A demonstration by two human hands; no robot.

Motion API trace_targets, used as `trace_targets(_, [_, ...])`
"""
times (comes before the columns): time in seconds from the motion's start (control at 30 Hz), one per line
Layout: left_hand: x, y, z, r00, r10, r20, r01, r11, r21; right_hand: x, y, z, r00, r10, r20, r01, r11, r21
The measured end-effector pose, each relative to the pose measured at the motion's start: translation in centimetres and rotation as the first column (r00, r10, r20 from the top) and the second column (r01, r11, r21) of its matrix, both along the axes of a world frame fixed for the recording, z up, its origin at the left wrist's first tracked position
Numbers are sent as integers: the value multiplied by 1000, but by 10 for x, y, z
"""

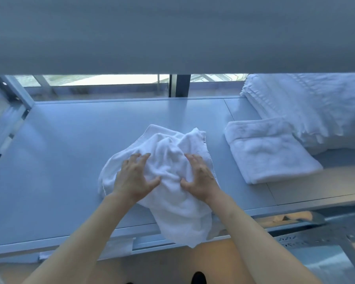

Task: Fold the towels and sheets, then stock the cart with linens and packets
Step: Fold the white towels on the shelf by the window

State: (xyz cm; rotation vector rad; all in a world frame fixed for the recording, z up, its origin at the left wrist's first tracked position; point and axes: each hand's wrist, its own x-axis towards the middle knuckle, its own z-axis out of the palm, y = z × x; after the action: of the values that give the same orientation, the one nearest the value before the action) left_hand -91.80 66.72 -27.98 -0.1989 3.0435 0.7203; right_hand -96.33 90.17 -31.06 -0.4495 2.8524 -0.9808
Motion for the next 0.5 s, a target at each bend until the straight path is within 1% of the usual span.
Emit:
trace_targets(0.03, [-4,0,0,998,5,58,-6,1000,24,-1,-4,2,1000,2,14,-2,1000,2])
trace_targets(0.07, [-7,3,-2,997,-5,76,1,999,50,-1,-8,4,1000,6,20,-6,1000,-1])
trace_targets(0.1, [-7,6,-4,998,-23,59,19,997,69,0,-12,6,1000,8,9,-8,1000,-14])
trace_targets(0.17, [-6,11,-7,999,-49,-18,50,993,103,0,-17,11,998,5,-58,-8,998,-54])
trace_targets(0.27, [-4,8,-1,992,-32,-124,51,988,148,-2,-16,27,978,-1,-207,-20,995,-95])
trace_targets(0.4, [6,5,33,937,5,-351,55,985,161,-1,-6,52,902,-12,-432,-57,987,-148])
trace_targets(0.43, [11,6,44,929,0,-371,66,984,165,0,-3,56,885,-11,-465,-65,987,-146])
trace_targets(0.5, [23,7,60,943,-62,-328,120,980,160,1,8,59,882,1,-471,-48,995,-88])
